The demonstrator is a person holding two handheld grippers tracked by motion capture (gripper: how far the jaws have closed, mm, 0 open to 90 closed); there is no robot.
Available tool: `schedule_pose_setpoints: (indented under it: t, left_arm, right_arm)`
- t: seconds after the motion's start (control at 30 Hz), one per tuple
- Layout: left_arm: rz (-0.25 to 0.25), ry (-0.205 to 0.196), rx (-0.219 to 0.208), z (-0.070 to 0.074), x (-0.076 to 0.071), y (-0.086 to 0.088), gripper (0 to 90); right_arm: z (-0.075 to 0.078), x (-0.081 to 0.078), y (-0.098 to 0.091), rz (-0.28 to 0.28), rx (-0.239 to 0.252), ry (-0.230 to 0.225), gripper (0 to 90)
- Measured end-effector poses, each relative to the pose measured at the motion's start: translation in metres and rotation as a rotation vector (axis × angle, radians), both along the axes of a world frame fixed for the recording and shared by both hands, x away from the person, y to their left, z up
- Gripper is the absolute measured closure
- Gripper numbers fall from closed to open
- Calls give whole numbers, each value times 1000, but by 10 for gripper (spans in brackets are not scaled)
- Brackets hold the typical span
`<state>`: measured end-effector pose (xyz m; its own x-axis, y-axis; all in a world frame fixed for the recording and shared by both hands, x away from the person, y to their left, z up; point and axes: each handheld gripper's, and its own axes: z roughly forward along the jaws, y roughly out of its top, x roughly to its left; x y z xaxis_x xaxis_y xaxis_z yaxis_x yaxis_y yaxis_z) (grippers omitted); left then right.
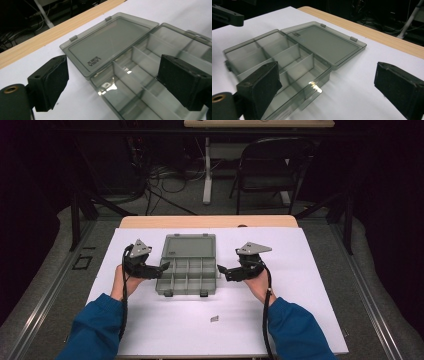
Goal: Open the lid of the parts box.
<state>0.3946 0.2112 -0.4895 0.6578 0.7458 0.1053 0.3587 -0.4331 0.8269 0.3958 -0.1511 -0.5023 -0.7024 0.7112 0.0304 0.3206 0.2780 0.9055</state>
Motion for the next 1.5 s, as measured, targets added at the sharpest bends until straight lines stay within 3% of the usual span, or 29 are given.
schedule_pose_setpoints:
  t: [0.27,0.4,0.57,0.7,0.97,1.4,1.5]
  left_arm:
    - [-36,-20,-6,0,-24,-7,65]
    - [-47,-21,16,-2,-35,-11,56]
    - [-65,-14,18,-5,-46,-15,49]
    - [-85,-12,35,-8,-54,-17,41]
    - [-114,-4,40,-12,-67,-20,28]
    - [-154,7,55,-16,-81,-34,22]
    - [-164,10,61,-17,-84,-37,21]
  right_arm:
    - [7,-31,-14,16,4,-52,14]
    - [7,-44,-21,16,-7,-57,2]
    - [1,-57,-31,16,14,-102,0]
    - [-4,-66,-37,19,3,-123,0]
    - [-9,-83,-43,41,6,-155,0]
    - [-13,-106,-58,29,22,-203,0]
    - [-14,-109,-58,40,6,-210,0]
